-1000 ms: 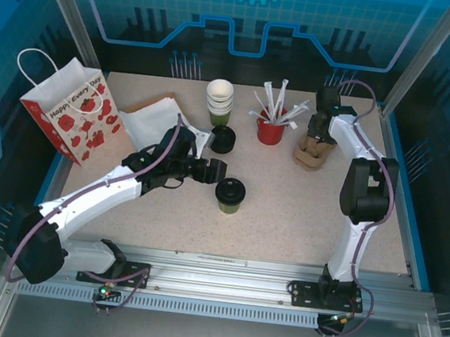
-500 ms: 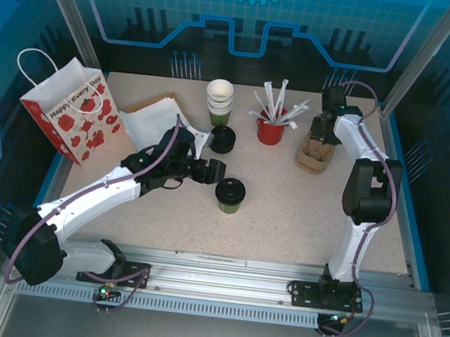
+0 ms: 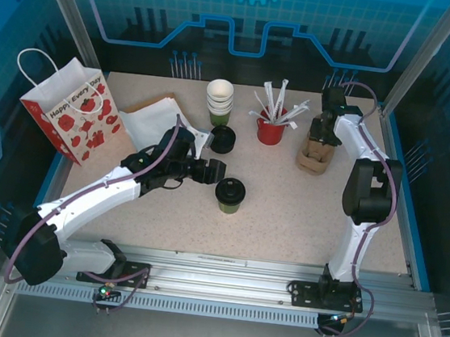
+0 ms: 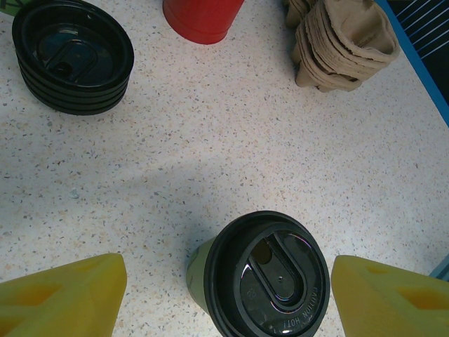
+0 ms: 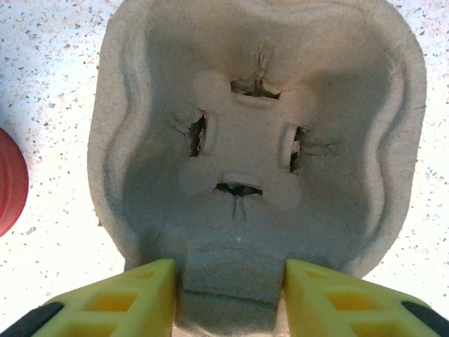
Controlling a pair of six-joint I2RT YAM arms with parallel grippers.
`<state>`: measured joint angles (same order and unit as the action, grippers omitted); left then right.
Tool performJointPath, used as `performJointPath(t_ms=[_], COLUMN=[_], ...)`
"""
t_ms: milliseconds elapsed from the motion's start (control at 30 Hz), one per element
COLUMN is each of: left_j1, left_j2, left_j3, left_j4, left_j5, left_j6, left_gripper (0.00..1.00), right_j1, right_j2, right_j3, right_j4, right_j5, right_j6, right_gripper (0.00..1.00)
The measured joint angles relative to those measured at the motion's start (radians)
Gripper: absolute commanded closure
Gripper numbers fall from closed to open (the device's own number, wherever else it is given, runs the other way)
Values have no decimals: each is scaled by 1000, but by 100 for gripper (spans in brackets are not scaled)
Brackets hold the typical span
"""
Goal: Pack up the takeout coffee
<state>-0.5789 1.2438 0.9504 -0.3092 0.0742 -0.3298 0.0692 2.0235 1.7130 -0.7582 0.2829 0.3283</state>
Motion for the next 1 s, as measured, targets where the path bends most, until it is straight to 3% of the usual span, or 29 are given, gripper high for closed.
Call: performJointPath(t_ms=[333,667,1000], left_j1=[0,0,0], left_j2=[0,-2,-3], left_j3=[0,-8,-11], left_j4=[0,0,3], left_j5=[0,-3,-3], left_j6=[0,0,0], left_gripper=[22,21,21], right_j1=[0,0,-1], right_j2=[-20,-140,-146], right_j3=[0,3,12], right_j4=[-11,-34,-44], right_j5=[0,1,-11], right_j6=[4,3,4], right_gripper=[65,64,60])
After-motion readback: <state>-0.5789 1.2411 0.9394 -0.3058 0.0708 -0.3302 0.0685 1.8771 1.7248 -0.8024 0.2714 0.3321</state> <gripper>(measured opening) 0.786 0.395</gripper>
